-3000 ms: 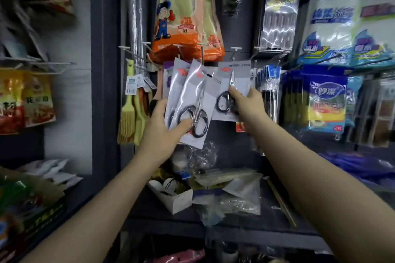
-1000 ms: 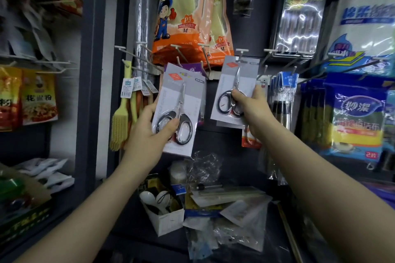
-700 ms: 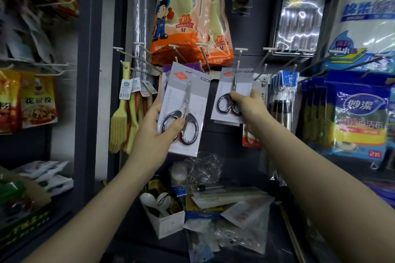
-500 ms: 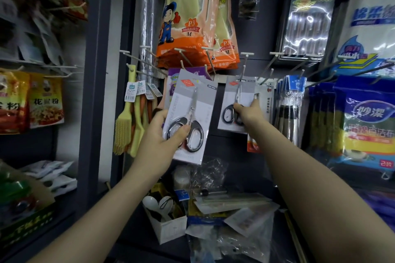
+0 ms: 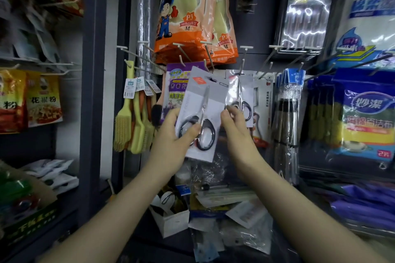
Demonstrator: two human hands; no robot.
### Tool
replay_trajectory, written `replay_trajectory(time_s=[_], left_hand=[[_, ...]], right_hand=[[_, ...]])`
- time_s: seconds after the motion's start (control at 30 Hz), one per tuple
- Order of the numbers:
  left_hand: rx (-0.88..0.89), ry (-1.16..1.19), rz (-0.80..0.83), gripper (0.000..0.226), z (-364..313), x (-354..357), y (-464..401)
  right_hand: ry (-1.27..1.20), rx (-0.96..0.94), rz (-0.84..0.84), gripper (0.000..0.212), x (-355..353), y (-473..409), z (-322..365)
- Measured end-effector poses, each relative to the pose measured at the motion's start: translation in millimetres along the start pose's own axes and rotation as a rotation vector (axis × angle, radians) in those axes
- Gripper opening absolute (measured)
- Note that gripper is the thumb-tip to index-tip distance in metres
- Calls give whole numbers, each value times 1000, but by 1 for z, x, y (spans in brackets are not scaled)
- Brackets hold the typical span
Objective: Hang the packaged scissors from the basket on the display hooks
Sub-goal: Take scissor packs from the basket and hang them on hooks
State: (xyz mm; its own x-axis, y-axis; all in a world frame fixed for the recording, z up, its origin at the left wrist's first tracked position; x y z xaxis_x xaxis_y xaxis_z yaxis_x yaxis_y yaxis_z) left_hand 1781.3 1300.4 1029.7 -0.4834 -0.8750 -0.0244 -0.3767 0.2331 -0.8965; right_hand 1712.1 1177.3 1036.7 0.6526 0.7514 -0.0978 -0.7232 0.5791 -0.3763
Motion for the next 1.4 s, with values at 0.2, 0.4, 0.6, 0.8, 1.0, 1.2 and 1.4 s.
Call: replay_trajectory(time_s=[0.2,0.4,0.6,0.8,1.0,1.2,1.4], left_hand=[[103,-141,137,31,-8,18,1],[65,-330,254,36,-4,15,-2],[86,-327,238,27,-6,4,-4],[77,-339,209,17,-3,1,0],[68,-394,232,13,1,0,1],[79,-410,241,13,2,1,0],[83,-410,252,12,-1,-1,-3]], right_hand=[[-310,23,88,29,0,9,6],[-176,38,-54,37,-22,-14,4],[-187,-70,-197,27,-53,-50,41],[-99,-20,-233,9,-62,-84,48],[-127,36,-284,14,-62,-98,35],[65,46,-354,25,-69,-117,23],[243,133,-428,41,-72,-139,8]])
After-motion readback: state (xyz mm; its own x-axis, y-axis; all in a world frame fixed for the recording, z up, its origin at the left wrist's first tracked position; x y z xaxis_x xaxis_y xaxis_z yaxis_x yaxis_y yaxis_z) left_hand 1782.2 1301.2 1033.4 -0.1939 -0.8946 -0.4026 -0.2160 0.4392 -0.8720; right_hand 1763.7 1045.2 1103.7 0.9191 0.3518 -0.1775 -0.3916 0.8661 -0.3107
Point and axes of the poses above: each hand's wrist, its own y-axis away from the middle knuckle, its own x-axis out of the palm, z = x × y, the point moved 6 cm from there along -y, towards the middle knuckle, and after that the axes turned 15 degrees about x, right-handed, at the moved point
